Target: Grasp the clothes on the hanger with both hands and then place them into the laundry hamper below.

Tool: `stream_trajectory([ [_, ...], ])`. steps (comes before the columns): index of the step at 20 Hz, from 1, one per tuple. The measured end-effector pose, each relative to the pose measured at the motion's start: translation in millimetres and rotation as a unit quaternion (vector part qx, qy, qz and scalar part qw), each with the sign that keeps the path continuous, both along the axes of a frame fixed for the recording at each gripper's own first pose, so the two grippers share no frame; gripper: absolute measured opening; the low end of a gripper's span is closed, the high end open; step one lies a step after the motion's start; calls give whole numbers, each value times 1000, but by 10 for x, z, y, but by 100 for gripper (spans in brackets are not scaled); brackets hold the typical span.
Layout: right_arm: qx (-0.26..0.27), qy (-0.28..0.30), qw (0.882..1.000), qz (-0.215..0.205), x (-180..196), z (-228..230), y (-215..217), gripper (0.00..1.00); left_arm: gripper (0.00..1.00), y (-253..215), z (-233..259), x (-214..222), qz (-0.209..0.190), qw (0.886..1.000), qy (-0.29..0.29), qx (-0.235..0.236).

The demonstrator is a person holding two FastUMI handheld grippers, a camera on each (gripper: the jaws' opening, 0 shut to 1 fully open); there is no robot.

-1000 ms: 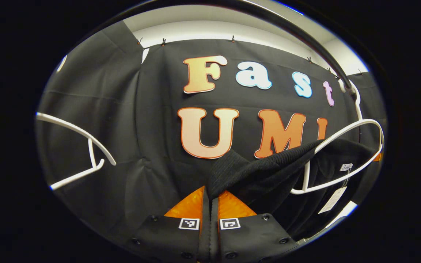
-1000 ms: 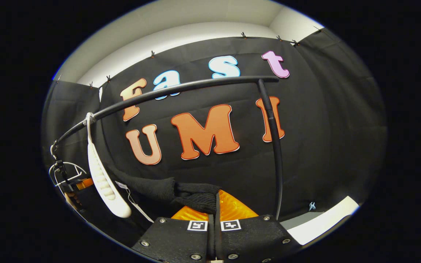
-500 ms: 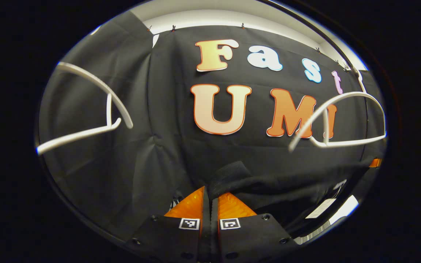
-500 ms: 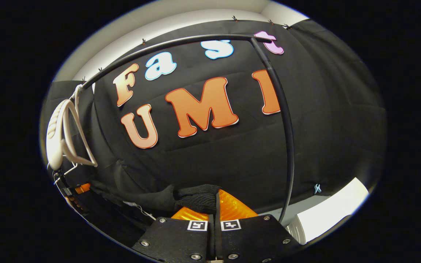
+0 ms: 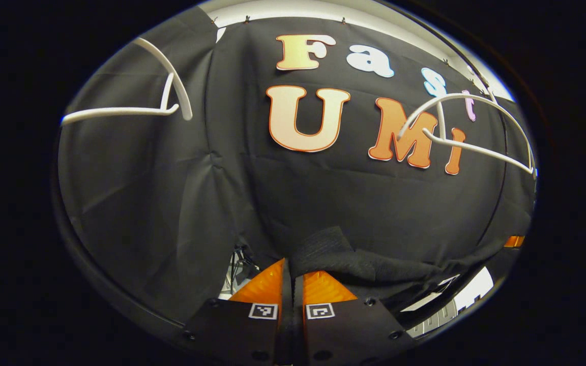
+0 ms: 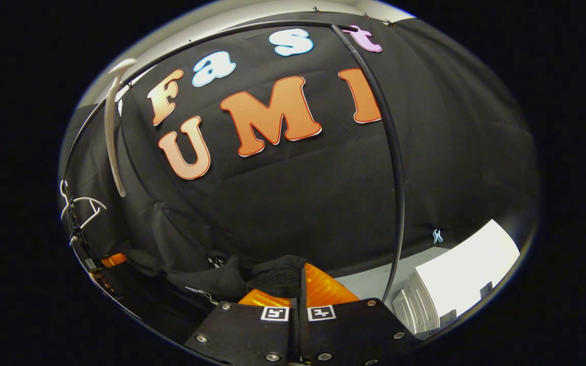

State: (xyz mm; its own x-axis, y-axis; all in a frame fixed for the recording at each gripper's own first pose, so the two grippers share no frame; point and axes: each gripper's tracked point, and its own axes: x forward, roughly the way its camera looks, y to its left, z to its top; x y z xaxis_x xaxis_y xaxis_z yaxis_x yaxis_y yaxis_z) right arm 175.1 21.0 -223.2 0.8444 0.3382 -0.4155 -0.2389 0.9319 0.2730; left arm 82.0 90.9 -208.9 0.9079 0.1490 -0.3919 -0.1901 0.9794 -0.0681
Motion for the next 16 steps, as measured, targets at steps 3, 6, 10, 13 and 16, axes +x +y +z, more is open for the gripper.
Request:
stream_trajectory([
  [3, -16, 16, 1000, 14, -196, -246, 196, 0, 7, -135, -264, -43, -24, 999, 26, 4],
  [6, -25, 34, 999, 23, -297, -494, 410, 0, 6, -291, -500, -42, -46, 998, 51, 1],
  [10, -38, 57, 997, 28, -485, -840, 614, 0, 6, -499, -822, -191, -74, 994, 85, -2],
  [13, -50, 77, 995, 29, -601, -1104, 705, 0, 6, -668, -1072, -214, -94, 990, 107, -9],
  [16, -56, 99, 993, 27, -710, -1352, 762, 0, 6, -833, -1324, -254, -114, 985, 133, -13],
])
